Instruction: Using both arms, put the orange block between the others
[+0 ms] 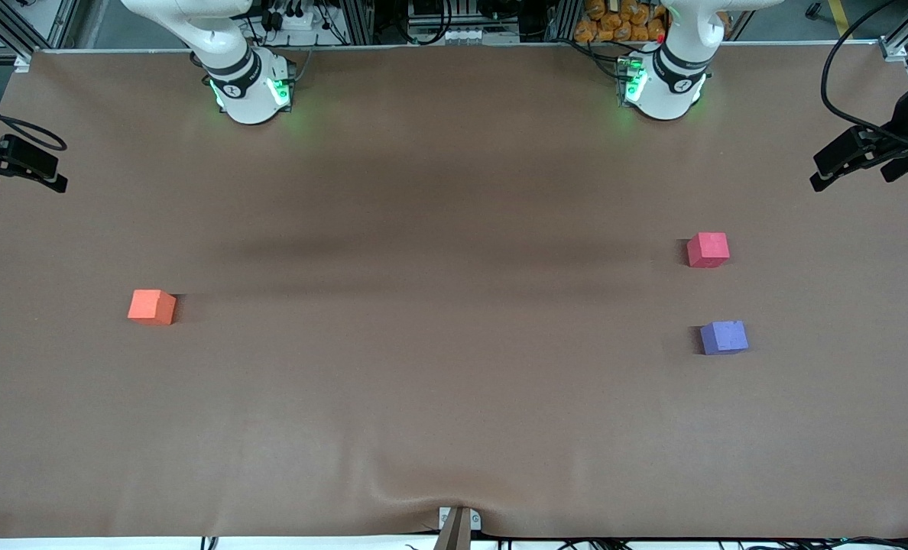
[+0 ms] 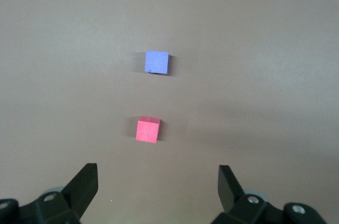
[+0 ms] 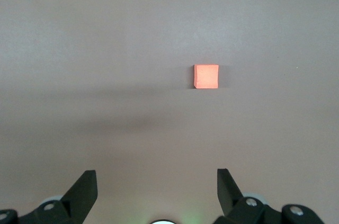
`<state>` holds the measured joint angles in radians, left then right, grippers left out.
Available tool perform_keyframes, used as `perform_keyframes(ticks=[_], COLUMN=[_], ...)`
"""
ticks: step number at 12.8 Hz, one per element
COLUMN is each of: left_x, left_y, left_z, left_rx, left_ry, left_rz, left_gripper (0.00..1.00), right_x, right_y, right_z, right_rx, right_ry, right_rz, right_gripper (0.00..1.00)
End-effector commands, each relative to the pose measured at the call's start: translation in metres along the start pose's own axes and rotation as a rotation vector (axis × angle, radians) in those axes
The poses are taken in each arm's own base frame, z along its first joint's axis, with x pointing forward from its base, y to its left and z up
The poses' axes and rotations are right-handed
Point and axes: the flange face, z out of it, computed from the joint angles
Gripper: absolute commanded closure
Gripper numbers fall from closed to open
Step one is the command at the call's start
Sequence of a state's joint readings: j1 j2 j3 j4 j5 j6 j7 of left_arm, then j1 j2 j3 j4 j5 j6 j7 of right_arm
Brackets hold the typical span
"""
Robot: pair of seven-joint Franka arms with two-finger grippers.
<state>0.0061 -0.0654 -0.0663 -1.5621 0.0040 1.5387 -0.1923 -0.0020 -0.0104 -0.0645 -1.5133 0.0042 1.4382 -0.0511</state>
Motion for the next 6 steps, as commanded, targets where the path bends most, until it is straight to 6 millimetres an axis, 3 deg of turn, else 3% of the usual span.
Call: perform_keyframes(ticks=[1,6], left_x=[0.0015,0.0025], left_y=[-0.0002,-0.0032], left_z=[-0.0041,-0.0047], left_rx=[-0.006,0.000], left_ry=[0.001,0.004], left_rz=[0.014,0.015], left_gripper=[0.00,0.00], right_x=[-0.0068,-0.0057], right_y=[0.0020,0.0102], right_z=[-0.0030,0.0002], right_rx=[-0.019,-0.018], right_ry=[0.002,-0.001], right_rz=[-0.011,-0.011], right_gripper=[0.00,0.00])
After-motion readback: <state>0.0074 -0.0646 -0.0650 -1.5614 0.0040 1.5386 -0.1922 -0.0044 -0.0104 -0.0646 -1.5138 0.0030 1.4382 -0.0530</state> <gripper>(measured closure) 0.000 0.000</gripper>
